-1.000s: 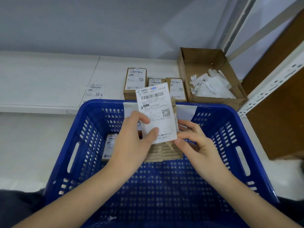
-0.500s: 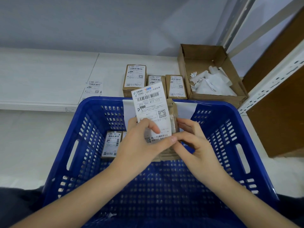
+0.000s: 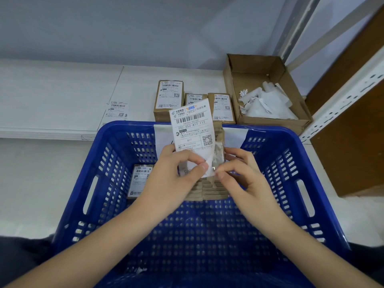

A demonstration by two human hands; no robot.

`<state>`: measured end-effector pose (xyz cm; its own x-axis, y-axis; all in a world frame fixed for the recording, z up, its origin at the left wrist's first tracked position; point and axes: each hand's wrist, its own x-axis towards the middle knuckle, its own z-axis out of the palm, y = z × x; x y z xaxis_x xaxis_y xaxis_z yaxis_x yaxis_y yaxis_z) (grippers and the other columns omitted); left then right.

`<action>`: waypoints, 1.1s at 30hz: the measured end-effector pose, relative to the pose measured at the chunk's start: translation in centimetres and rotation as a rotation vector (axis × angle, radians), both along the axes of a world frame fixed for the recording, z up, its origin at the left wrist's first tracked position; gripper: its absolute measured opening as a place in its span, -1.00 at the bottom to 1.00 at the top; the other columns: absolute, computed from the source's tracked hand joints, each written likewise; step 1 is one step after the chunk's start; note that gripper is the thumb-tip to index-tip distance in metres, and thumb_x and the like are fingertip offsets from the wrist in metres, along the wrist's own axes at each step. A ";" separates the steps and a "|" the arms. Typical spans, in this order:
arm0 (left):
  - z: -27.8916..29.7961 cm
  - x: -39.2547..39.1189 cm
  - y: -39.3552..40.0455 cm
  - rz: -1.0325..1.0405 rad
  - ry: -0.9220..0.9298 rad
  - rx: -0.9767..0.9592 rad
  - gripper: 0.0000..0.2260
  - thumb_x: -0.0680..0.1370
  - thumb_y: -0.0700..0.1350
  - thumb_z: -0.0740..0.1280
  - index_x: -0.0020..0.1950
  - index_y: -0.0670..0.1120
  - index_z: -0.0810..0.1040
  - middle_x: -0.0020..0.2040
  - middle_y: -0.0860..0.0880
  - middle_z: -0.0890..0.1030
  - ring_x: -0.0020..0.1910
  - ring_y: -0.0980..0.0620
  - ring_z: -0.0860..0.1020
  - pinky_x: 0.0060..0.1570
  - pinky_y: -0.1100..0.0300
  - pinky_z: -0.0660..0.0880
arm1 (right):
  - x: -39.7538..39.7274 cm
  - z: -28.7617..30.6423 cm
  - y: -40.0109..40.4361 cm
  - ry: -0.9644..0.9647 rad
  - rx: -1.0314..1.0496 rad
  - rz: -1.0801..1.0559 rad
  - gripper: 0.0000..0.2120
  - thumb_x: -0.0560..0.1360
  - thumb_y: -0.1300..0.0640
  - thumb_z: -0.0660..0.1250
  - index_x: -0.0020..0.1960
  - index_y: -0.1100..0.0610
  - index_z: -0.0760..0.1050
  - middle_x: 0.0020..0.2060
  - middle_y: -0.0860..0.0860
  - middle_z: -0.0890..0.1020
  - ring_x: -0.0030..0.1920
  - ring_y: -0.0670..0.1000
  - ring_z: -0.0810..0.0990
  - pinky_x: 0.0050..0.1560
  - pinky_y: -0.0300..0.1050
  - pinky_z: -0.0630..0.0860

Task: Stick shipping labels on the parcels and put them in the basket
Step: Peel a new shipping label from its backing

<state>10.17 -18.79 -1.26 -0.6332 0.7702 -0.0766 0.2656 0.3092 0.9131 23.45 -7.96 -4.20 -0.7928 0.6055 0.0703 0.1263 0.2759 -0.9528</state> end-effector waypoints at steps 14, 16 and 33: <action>-0.1 0.5 -0.2 0.003 0.035 0.011 -0.87 0.43 -0.08 0.45 -0.24 0.17 0.61 0.19 0.19 0.45 0.00 0.45 0.42 -0.07 0.61 0.30 | -0.1 0.6 -0.6 -0.031 -0.072 -0.095 -0.41 0.30 -0.16 0.38 0.28 -0.02 0.38 0.20 -0.25 0.50 0.23 -0.27 0.45 0.21 -0.16 0.50; -0.2 0.4 -0.2 0.009 0.034 0.003 -0.86 0.44 -0.11 0.46 -0.23 0.14 0.61 0.19 0.19 0.45 -0.01 0.54 0.38 -0.08 0.63 0.27 | -0.1 0.5 -0.5 -0.040 -0.063 -0.099 -0.52 0.41 0.00 0.41 0.29 0.02 0.39 0.20 -0.22 0.50 0.23 -0.26 0.46 0.22 -0.07 0.51; -0.6 0.9 -0.4 0.015 0.056 0.006 -0.96 0.39 -0.01 0.44 -0.23 0.15 0.63 0.19 0.31 0.37 0.04 0.55 0.36 -0.06 0.65 0.28 | -0.2 0.6 0.1 -0.016 0.013 -0.128 -0.52 0.36 -0.03 0.37 0.26 0.01 0.41 0.19 -0.12 0.49 0.18 -0.27 0.48 0.05 -0.25 0.56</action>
